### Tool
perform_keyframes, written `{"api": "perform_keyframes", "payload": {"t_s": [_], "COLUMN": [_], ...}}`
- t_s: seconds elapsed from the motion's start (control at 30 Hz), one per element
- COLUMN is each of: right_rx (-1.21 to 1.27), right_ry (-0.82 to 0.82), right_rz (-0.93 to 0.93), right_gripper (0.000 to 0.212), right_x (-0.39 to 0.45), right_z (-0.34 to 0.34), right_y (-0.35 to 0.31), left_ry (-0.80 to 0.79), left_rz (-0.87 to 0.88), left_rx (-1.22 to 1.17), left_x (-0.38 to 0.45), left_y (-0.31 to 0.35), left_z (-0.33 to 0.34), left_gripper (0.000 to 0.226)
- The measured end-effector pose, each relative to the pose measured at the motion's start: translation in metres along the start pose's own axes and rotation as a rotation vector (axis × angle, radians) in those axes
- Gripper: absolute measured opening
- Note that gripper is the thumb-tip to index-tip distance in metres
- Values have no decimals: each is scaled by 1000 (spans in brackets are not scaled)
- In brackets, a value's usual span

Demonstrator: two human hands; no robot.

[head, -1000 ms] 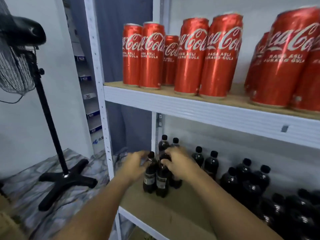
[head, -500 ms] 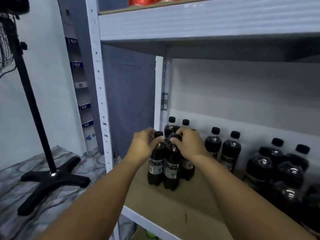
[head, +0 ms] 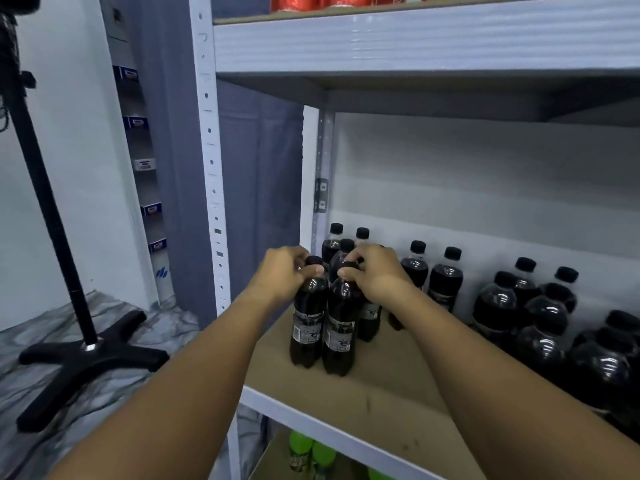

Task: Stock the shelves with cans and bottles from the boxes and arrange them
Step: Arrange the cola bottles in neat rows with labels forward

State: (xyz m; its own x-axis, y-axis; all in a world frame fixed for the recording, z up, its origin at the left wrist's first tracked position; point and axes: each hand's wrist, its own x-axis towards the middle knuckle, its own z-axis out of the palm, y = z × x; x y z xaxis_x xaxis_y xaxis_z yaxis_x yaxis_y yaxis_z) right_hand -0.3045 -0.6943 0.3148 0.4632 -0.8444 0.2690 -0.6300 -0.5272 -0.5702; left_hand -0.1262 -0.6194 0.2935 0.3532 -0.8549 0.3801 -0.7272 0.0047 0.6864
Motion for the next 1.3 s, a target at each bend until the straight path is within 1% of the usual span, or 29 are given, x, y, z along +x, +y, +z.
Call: {"api": "perform_keyframes", "payload": {"t_s": [0.1,0.17,0.33,0.4,0.53,0.6,0.67,0.73,0.83,1.03,1.1,1.17,1.23,1.3], "right_rx": [19,41,29,31,-17,-30,12,47,74,208,193,157,141,144], "right_ry": [-19,-2,33,49,141,172,191,203,193,73,51,74,121,117], "right_rz": [-6,-2,-19,-27,-33,-29,-17,-10,-7,24,25,37,62,67], "right_gripper": [29,29,33,35,27,35,45,46,39,26,29,38,46,46], "right_x": [-12,-20,-35,-39,-43,-43,-42,-43,-41,-42,-42,-41,-39,-38], "right_z": [-5,-6,-6,-5,4,8,11,9,7,-1,-5,-6,-5,-4], "right_y": [-2,-2,-2,-2,-3,-3,0,-1,1,2,1,0,-1,-1], "left_ry": [-38,-49,-64,-33,45,75,103,112,99,-45,-64,-32,50,84], "left_rz": [29,52,74,64,48,48,51,41,29,22,15,12,1,-8], "left_rx": [45,63,45,33,-21,-44,-80,-103,-59,-74,-81,-87,-97,-99], "left_x": [-7,-12,-25,-30,-41,-46,-48,-46,-43,-39,-39,-38,-38,-36], "left_y": [1,2,6,7,7,8,9,9,10,10,12,13,14,13], "left_z": [-7,-11,-14,-13,-3,1,4,4,2,-11,-13,-11,-6,-4], "left_gripper": [30,32,29,26,21,21,19,23,32,25,24,30,28,25]}}
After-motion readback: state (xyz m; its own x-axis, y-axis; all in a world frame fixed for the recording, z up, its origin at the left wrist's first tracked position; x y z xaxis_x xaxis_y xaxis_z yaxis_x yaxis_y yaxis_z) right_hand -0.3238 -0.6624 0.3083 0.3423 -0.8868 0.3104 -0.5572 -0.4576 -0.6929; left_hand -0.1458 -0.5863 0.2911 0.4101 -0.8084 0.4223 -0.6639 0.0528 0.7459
